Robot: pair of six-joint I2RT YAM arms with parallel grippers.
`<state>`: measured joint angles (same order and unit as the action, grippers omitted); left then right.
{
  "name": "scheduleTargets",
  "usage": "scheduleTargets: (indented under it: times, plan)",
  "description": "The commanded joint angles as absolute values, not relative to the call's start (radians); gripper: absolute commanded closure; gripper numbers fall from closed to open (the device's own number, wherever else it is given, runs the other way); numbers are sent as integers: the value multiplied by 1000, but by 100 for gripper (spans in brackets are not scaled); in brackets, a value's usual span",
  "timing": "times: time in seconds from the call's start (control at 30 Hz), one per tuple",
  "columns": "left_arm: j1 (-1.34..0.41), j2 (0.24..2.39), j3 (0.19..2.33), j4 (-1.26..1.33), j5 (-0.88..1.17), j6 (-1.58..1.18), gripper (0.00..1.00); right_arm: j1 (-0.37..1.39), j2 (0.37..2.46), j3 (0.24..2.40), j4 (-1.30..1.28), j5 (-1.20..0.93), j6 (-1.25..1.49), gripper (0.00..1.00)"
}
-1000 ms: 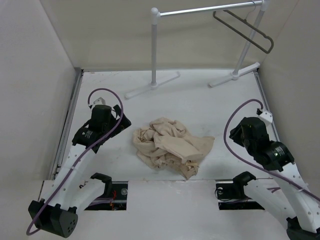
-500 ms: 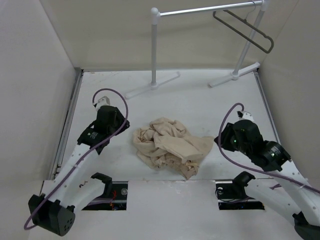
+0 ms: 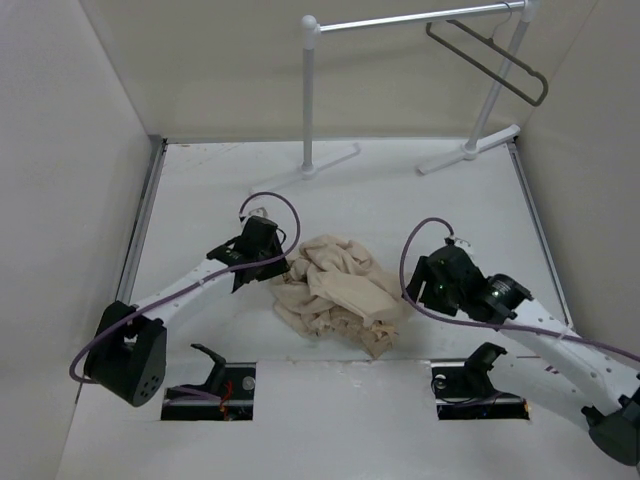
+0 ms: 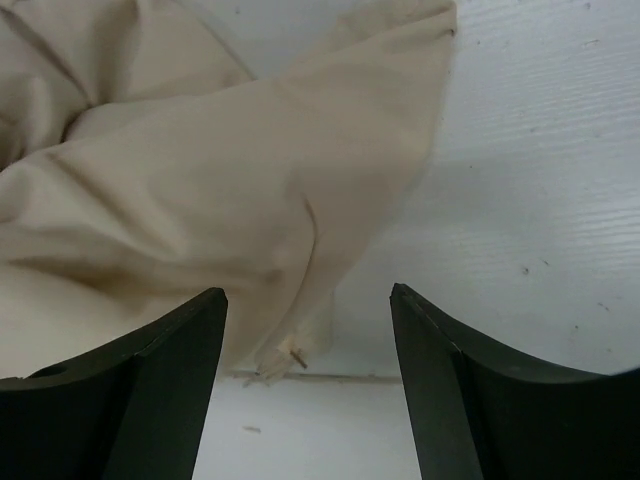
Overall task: Place the trousers on the hanger
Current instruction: Flatten out the trousers at the center of the board.
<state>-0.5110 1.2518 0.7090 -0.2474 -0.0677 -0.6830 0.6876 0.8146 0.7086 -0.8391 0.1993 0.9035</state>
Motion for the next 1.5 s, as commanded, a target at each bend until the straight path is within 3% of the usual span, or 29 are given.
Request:
scheduleTargets:
  times: [0.0,0.07,0.13,0.23,0.33,0.43,0.47,0.53,0.57,0.67,0.83,0.87,0.9,0.93,1.03,1.23,1.3,1.47]
  plan:
    - [-528,1201,738,-189,-60,-678,79,619,896,649,-579,144,951,27]
    - [-495,1125,730,-225,-58,-686,89,578,977,635,-475,79,946,31]
    - [-453,1045,733,-271,-64,-692,92,559,1043,638,-404,37,942,46]
    - [-363,896,781,-363,-103,-690,93,538,1104,699,-344,41,916,85]
    - [-241,813,895,-475,-121,-666,93,533,1158,848,-347,106,850,98]
    - [-170,802,983,-538,-120,-649,93,538,1202,977,-405,164,798,97]
    - [-157,802,1002,-551,-126,-644,93,544,1206,986,-422,185,786,92]
    - [-139,801,1017,-571,-147,-640,92,568,1200,944,-442,248,790,66]
    - [-137,799,1009,-574,-155,-640,92,583,1183,895,-448,293,802,48]
    - [-148,799,953,-568,-158,-652,92,588,1173,767,-431,280,866,28]
    - [-160,837,923,-535,-178,-655,92,568,1354,837,-204,118,824,18]
    - [-156,847,920,-526,-186,-653,92,568,1418,879,-171,97,822,19]
    - [-148,854,922,-517,-196,-652,92,574,1498,928,-138,59,827,27]
    - [-143,857,925,-514,-205,-652,92,582,1567,975,-117,31,831,51]
    - [-133,861,949,-512,-238,-652,92,613,1594,1020,-80,107,833,96]
    - [-99,861,1083,-529,-285,-653,93,700,1274,1104,-179,299,689,100]
    - [-84,844,1168,-555,-307,-658,93,757,1118,1246,-338,382,628,100]
    - [-39,821,1351,-591,-337,-653,93,861,1012,1554,-517,488,537,100]
